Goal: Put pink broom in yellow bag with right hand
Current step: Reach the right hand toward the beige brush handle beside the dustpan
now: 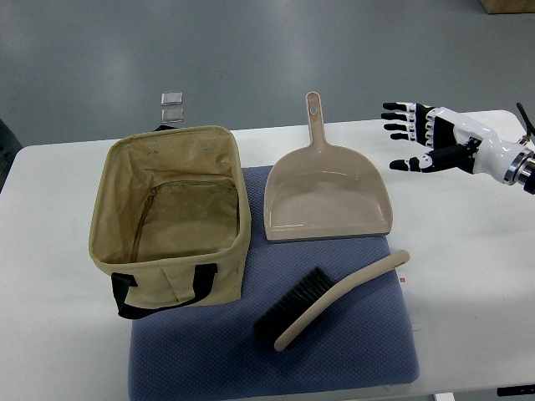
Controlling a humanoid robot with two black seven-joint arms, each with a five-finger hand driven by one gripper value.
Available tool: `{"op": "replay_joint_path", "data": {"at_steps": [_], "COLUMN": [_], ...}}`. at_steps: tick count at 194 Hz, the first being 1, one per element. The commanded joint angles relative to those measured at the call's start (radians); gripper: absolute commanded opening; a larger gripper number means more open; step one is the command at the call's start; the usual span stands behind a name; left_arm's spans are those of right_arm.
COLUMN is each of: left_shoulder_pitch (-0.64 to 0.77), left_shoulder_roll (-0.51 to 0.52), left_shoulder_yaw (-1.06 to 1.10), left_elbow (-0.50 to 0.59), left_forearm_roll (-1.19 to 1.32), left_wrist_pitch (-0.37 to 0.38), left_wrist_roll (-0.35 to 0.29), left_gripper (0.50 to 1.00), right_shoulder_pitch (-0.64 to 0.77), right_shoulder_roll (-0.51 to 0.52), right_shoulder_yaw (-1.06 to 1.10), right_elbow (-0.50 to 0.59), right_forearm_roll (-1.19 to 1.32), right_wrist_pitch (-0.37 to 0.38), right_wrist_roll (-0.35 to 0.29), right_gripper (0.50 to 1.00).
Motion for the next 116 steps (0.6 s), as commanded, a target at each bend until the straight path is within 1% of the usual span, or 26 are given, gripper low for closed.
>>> {"op": "replay_joint_path", "data": {"at_steps": [1, 56, 84, 116], "left_shoulder_pitch": [0.0, 0.0, 0.0, 0.0], "left_shoulder_roll": [0.0, 0.0, 0.0, 0.0], "left_shoulder_yaw": [0.0, 0.0, 0.0, 0.0], "left_elbow": [0.0, 0.0, 0.0, 0.0], "left_forearm_roll": [0.0, 0.0, 0.0, 0.0], "left_wrist_pitch": [0.0, 0.0, 0.0, 0.0], "left_wrist_roll": [0.0, 0.0, 0.0, 0.0], "left_gripper": [1.0, 1.0, 1.0, 1.0], "right_shoulder_pitch": [0.004, 0.038, 0.047, 0.045], "right_shoulder_roll": [-0.031, -0.112, -0.137, -0.132], "right_shoulder_yaw": [-0.041, -0.146, -0.179, -0.21], "right_elbow": [0.067, 0.203, 0.269, 0.295], "right_forearm_roll": [-0.097, -0.339, -0.454, -0.603], "right_wrist_pitch": [-0.002, -0.008, -0.011, -0.017], "right_wrist_roll": [0.019, 0.072, 0.072, 0.072], "right_gripper": [0.921, 0.919, 0.917, 0.911]}}
